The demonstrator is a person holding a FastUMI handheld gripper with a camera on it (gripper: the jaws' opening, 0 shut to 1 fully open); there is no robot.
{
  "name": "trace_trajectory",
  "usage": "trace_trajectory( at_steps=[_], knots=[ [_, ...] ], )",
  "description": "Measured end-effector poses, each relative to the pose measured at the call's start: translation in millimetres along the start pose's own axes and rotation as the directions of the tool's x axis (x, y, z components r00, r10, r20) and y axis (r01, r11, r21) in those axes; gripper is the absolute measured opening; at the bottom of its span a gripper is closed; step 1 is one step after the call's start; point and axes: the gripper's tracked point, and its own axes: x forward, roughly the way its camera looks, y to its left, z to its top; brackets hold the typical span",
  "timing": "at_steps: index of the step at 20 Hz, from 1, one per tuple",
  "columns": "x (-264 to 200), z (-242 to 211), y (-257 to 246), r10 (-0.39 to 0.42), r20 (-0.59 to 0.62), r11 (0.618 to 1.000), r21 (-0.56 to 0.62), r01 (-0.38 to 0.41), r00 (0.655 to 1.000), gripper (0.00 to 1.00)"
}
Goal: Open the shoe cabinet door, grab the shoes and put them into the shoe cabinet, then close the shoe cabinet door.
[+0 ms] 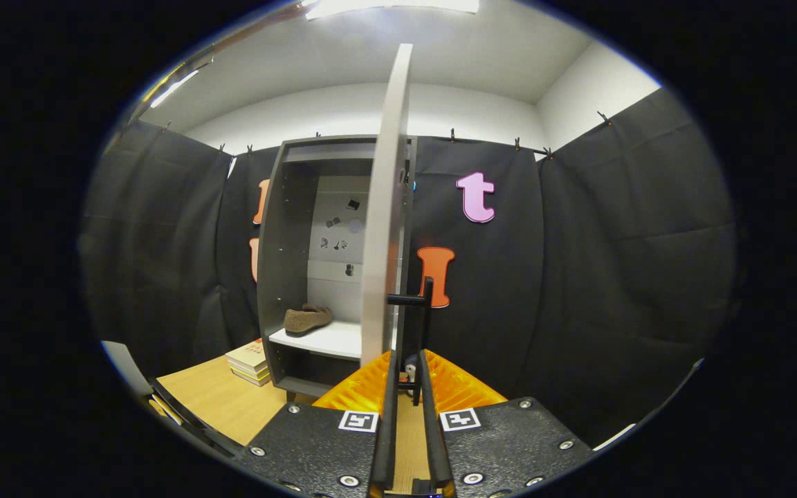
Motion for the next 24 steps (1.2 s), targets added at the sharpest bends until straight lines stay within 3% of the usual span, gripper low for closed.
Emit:
trace_trajectory(
  at_steps=[7, 14, 19, 24],
  knots=[
    [-30.4, -5.6, 67.3, -0.039, -0.029, 0.996, 0.077, 0.041, 0.999, 0.19],
    [-25.0, -32.2, 146.8, -0.057, -0.069, 0.994, 0.087, 0.063, 0.996, 0.19],
    [-18.0, -34.9, 188.7, -0.043, -0.076, 0.997, 0.053, 0.047, 0.996, 0.19],
    [6.0, -70.9, 214.9, 0.005, -0.120, 1.000, 0.022, -0.003, 0.993, 0.20]
  ],
)
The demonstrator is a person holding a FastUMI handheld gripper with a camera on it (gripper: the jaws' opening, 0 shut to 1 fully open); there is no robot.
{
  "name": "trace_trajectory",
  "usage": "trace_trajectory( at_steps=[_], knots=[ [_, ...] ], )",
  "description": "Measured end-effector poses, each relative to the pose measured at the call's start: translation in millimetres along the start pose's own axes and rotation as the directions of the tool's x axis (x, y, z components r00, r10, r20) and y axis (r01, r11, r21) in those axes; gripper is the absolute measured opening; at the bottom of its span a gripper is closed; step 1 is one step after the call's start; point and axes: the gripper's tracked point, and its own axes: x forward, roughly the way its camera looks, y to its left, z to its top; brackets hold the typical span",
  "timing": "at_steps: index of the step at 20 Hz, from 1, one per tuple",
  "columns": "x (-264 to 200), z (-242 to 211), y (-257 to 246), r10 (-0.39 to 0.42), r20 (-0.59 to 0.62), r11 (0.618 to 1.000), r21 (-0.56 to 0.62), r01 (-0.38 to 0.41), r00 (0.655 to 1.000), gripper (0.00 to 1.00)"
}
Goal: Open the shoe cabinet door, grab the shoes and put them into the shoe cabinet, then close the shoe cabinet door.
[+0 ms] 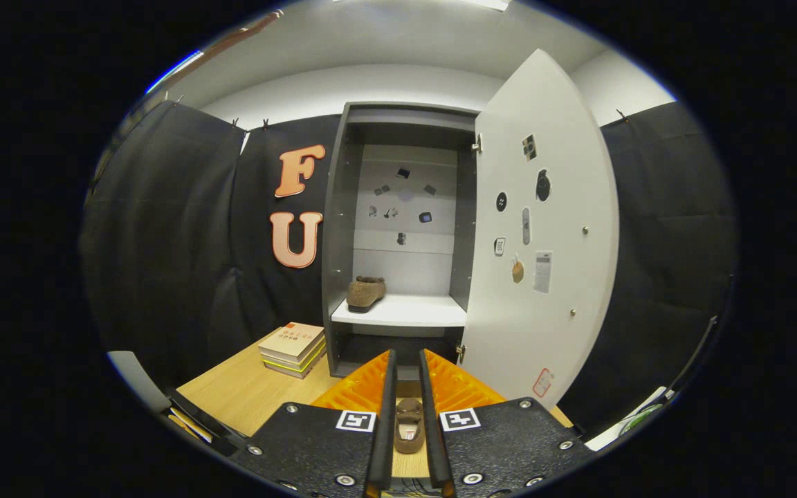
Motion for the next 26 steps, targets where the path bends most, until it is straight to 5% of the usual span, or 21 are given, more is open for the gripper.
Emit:
trace_trajectory(
  at_steps=[12, 15, 19, 26],
  knots=[
    [85.6, -148.0, 12.6, 0.104, -0.204, 0.994, 0.046, -0.097, 0.973, 0.21],
    [107.2, -187.1, 15.7, 0.131, -0.287, 0.990, 0.090, -0.109, 0.949, 0.32],
    [136.7, -226.1, 17.8, 0.160, -0.343, 0.977, 0.190, -0.098, 0.926, 0.92],
    [176.1, -280.2, 21.4, 0.178, -0.428, 0.979, 0.172, -0.114, 0.886, 0.95]
  ],
)
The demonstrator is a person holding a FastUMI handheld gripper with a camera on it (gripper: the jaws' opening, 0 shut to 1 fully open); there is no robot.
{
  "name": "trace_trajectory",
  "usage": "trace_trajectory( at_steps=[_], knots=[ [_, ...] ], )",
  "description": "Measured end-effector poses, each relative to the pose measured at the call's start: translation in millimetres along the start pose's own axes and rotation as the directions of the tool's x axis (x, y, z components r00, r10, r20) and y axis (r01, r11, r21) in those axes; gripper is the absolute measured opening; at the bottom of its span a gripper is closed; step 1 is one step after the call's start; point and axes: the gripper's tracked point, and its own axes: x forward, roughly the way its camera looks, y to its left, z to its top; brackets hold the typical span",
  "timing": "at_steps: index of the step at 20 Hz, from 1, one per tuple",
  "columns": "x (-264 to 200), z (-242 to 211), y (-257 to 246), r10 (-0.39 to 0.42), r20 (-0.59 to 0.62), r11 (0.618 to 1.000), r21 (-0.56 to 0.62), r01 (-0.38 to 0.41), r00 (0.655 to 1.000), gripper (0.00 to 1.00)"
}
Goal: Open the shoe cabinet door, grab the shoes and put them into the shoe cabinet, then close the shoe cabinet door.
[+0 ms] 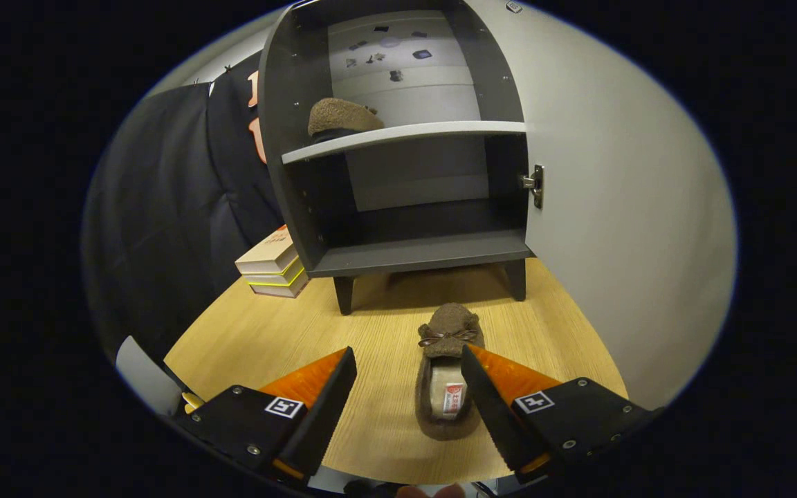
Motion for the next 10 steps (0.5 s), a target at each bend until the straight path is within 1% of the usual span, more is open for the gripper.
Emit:
trace_trajectory(
  at_steps=[4, 6, 8, 10],
  knots=[
    [27.5, -22.2, -6.9, 0.002, -0.059, 0.999, -0.041, -0.005, 0.998, 0.95],
    [38.8, -32.1, -7.4, 0.009, -0.084, 0.999, -0.036, -0.012, 0.996, 0.94],
    [52.3, -39.8, -7.7, 0.014, -0.105, 0.999, -0.032, -0.017, 0.994, 0.91],
    [64.0, -47.3, -10.5, 0.004, -0.125, 0.999, -0.054, -0.011, 0.992, 0.88]
  ],
)
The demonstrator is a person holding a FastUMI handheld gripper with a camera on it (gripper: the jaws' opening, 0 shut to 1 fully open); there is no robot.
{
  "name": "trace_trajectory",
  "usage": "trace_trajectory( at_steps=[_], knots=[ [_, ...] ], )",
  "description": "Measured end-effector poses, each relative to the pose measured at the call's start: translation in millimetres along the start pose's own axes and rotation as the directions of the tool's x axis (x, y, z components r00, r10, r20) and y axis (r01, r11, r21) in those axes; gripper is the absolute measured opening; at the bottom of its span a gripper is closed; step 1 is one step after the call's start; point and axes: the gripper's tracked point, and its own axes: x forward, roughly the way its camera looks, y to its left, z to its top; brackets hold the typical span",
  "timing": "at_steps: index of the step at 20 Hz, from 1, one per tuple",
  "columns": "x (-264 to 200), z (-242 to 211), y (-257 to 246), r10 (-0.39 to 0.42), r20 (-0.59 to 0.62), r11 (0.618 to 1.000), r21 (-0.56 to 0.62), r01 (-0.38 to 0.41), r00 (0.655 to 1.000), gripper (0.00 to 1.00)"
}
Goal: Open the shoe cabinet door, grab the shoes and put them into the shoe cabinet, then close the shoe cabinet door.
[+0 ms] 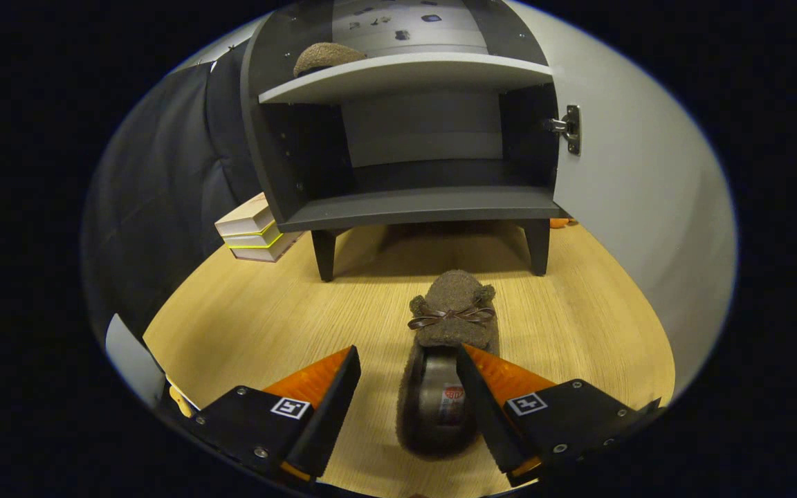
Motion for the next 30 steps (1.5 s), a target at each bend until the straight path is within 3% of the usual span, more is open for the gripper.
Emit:
trace_trajectory(
  at_steps=[8, 10, 12, 13, 15, 22, 30],
  knots=[
    [46.8, -4.1, 6.2, 0.032, -0.056, 0.999, -0.010, -0.032, 0.998, 0.69],
    [56.4, -2.4, 3.8, 0.029, -0.068, 1.000, 0.001, -0.029, 0.997, 0.57],
    [59.5, 3.2, -14.3, -0.040, -0.044, 0.999, -0.015, 0.039, 0.998, 0.38],
    [61.2, 2.2, -13.2, -0.039, -0.044, 0.999, -0.004, 0.039, 0.998, 0.16],
    [59.5, 0.9, -10.5, -0.025, -0.061, 1.000, -0.006, 0.024, 0.998, 0.07],
    [29.4, 31.0, -6.4, -0.034, -0.021, 0.998, -0.054, 0.033, 0.999, 0.04],
    [-51.6, 119.9, 28.7, -0.094, 0.153, 0.993, -0.054, 0.103, 0.984, 0.04]
  ],
)
